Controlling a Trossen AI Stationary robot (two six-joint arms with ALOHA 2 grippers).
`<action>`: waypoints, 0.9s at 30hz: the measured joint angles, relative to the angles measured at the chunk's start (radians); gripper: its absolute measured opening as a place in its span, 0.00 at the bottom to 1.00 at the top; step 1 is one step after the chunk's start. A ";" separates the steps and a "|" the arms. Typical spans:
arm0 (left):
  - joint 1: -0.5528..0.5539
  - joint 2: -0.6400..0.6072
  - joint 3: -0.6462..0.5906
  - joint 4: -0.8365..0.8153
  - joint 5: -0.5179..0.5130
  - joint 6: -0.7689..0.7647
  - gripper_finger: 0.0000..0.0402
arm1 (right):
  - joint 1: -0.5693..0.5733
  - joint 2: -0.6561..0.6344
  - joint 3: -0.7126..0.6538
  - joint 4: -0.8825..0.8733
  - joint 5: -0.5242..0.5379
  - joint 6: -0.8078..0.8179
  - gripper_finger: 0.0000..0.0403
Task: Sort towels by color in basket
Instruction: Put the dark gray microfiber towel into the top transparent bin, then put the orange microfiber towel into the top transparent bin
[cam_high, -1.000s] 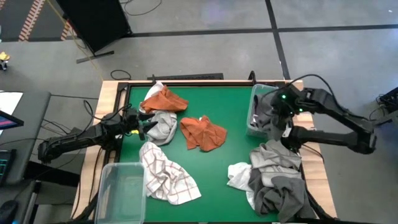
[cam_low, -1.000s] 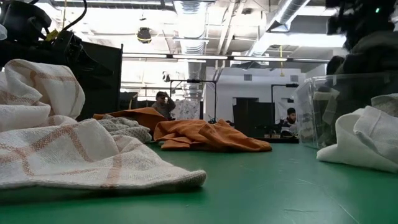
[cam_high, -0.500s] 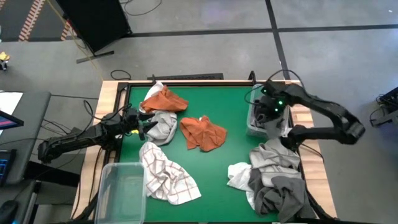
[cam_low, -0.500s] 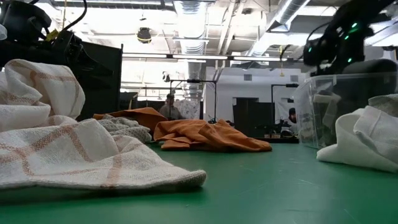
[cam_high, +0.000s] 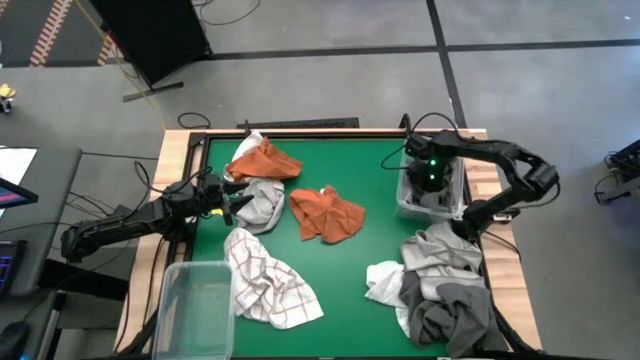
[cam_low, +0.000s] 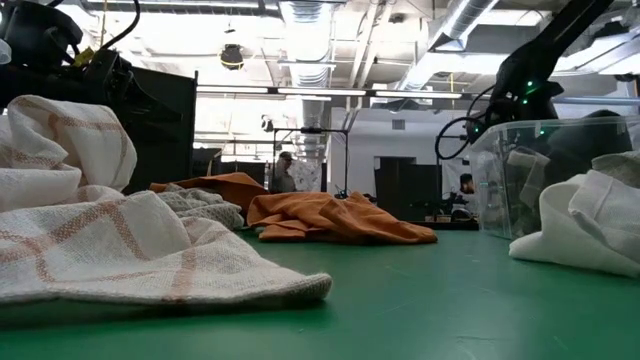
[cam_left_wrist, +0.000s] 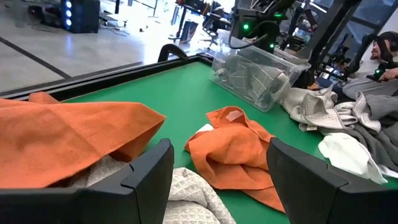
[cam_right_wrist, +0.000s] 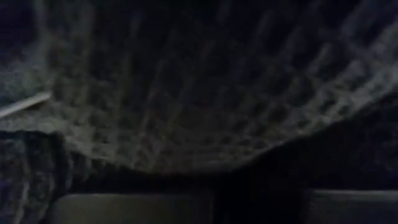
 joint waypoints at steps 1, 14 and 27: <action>0.000 0.000 0.000 0.000 0.000 0.000 0.61 | 0.000 -0.001 0.002 -0.001 0.000 0.000 0.14; 0.000 0.000 0.000 -0.001 0.000 0.003 0.61 | 0.026 -0.193 0.076 -0.046 0.006 0.066 0.47; 0.000 0.000 0.000 -0.002 0.000 -0.016 0.61 | 0.093 -0.368 0.256 -0.172 0.007 0.137 0.64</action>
